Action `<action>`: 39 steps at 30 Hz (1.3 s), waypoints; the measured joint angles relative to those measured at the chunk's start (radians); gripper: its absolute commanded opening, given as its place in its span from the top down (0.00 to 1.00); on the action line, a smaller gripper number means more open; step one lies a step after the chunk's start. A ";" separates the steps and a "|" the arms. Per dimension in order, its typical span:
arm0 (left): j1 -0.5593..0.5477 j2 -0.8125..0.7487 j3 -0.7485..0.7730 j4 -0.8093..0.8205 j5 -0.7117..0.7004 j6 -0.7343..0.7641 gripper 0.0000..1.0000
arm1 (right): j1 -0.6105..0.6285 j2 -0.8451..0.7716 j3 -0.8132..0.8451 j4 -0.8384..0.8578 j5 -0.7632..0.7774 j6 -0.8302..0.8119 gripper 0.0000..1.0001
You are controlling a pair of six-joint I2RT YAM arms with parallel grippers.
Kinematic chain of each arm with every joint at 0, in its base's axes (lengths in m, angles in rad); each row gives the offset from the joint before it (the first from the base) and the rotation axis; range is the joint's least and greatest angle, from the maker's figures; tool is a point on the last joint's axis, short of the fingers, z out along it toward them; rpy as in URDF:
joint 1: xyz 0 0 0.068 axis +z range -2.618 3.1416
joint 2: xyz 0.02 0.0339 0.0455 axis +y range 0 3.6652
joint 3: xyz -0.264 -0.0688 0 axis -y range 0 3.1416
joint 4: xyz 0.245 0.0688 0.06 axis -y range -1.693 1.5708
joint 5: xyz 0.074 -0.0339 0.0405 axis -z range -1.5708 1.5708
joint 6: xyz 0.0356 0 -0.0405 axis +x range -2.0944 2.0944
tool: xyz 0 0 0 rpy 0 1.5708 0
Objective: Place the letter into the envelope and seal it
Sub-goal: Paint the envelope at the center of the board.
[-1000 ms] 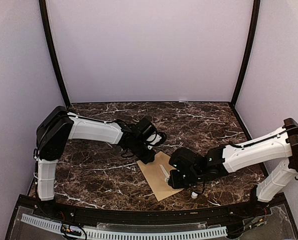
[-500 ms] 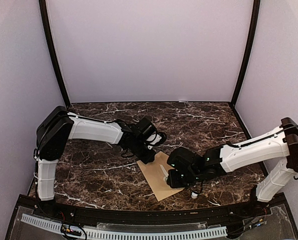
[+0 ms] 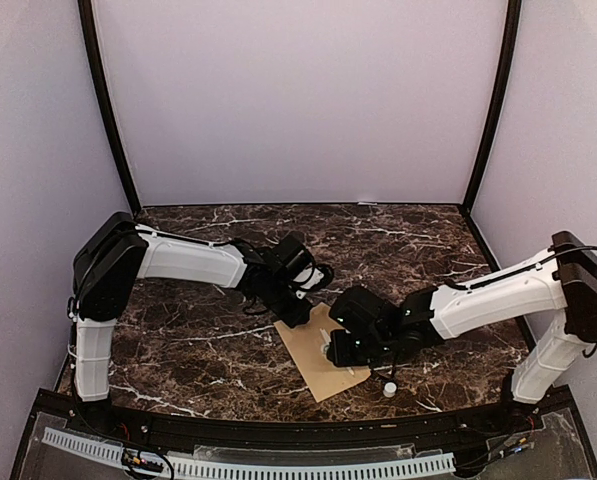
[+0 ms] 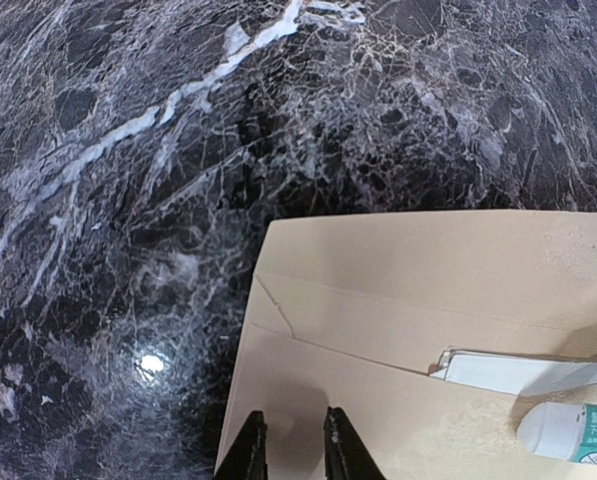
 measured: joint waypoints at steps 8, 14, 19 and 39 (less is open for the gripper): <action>0.000 0.000 0.002 -0.001 0.001 0.000 0.80 | -0.037 0.037 0.030 0.021 -0.004 -0.025 1.00; 0.000 0.000 0.002 -0.001 0.002 0.000 0.80 | -0.063 0.067 0.055 0.039 -0.004 -0.049 1.00; 0.000 0.000 0.002 -0.001 0.002 0.000 0.80 | -0.075 0.092 0.080 0.046 -0.005 -0.070 1.00; 0.024 -0.003 -0.003 0.011 0.029 -0.018 0.63 | -0.072 -0.122 0.003 0.034 -0.004 -0.095 1.00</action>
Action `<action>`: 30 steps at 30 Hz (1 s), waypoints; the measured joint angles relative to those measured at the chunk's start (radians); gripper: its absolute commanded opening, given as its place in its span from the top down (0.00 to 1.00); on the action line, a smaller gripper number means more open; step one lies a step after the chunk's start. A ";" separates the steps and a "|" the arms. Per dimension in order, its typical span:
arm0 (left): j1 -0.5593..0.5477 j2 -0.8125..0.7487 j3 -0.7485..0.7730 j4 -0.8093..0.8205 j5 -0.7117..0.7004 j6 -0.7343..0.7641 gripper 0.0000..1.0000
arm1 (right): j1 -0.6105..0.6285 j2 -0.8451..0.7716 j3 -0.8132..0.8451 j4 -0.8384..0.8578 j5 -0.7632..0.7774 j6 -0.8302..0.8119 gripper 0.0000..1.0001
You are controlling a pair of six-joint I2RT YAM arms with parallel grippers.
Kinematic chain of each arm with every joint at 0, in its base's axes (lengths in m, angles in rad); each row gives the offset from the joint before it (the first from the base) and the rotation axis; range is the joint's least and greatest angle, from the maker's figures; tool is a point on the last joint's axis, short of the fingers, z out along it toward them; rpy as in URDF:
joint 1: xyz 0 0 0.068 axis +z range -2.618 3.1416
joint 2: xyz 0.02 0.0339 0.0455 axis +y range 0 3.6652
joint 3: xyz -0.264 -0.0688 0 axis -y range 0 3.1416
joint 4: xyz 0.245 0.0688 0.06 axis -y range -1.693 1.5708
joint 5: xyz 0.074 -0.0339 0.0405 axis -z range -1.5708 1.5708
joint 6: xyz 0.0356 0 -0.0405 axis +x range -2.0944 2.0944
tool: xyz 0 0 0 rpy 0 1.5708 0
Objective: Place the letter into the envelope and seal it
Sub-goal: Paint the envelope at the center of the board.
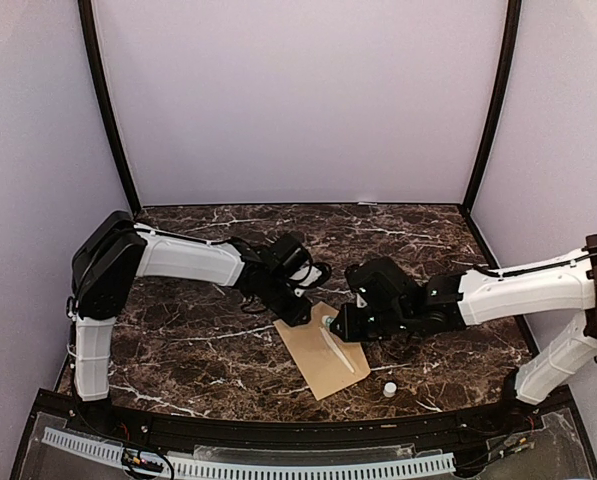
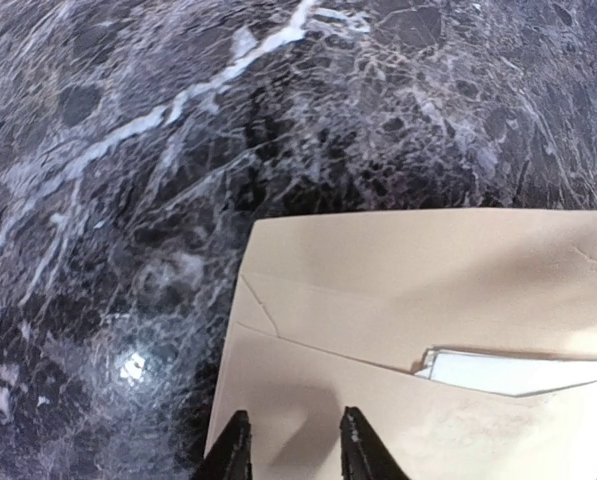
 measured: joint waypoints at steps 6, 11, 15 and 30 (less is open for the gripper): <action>0.035 -0.103 -0.097 0.018 -0.020 -0.042 0.44 | 0.006 -0.204 -0.098 0.002 0.031 0.005 1.00; 0.052 -0.307 -0.199 0.058 -0.037 -0.121 0.38 | 0.008 -0.390 -0.222 0.064 0.048 0.006 1.00; 0.048 -0.545 -0.331 0.193 0.039 -0.267 0.34 | 0.011 -0.508 -0.315 0.178 0.045 -0.010 1.00; -0.216 -0.807 -0.588 0.764 0.094 -0.816 0.26 | 0.195 -0.617 -0.377 0.642 0.224 -0.155 1.00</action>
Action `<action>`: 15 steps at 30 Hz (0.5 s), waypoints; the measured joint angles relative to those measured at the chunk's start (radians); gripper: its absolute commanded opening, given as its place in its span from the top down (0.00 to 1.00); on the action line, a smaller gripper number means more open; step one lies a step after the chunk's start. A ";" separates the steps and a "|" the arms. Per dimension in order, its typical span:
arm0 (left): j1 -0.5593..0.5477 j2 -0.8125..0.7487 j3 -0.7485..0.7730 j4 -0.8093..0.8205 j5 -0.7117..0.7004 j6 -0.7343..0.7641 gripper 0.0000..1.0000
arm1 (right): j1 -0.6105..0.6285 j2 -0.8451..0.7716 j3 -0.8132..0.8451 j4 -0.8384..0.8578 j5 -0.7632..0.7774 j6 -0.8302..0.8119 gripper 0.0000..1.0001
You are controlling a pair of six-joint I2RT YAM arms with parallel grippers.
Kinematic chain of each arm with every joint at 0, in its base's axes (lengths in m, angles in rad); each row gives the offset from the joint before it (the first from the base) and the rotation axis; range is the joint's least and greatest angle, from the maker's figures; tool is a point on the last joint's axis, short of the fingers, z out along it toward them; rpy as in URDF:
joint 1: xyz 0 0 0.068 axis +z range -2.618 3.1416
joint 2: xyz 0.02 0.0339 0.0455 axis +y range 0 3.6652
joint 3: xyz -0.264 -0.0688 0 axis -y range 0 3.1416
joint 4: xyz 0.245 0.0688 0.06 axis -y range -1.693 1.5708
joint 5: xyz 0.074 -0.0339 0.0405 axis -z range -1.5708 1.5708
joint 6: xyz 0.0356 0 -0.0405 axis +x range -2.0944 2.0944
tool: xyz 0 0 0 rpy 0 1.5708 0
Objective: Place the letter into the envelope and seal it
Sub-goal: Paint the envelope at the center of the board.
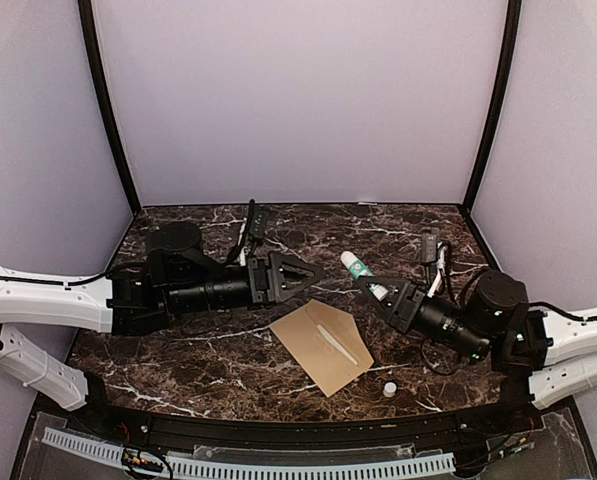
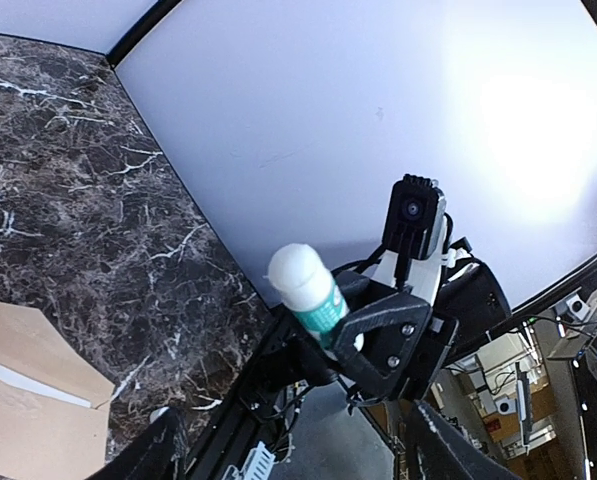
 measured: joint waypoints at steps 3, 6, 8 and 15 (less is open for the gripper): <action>-0.035 0.022 -0.002 0.080 -0.012 -0.052 0.25 | 0.030 0.051 0.012 0.047 0.040 -0.030 1.00; -0.056 0.043 -0.002 0.138 -0.024 -0.078 0.24 | 0.061 0.099 0.033 0.072 0.069 -0.057 1.00; -0.064 0.056 -0.002 0.166 -0.032 -0.095 0.24 | 0.084 0.124 0.047 0.092 0.086 -0.073 1.00; -0.073 0.108 -0.002 0.240 -0.057 -0.148 0.23 | 0.129 0.184 0.097 0.132 0.124 -0.117 1.00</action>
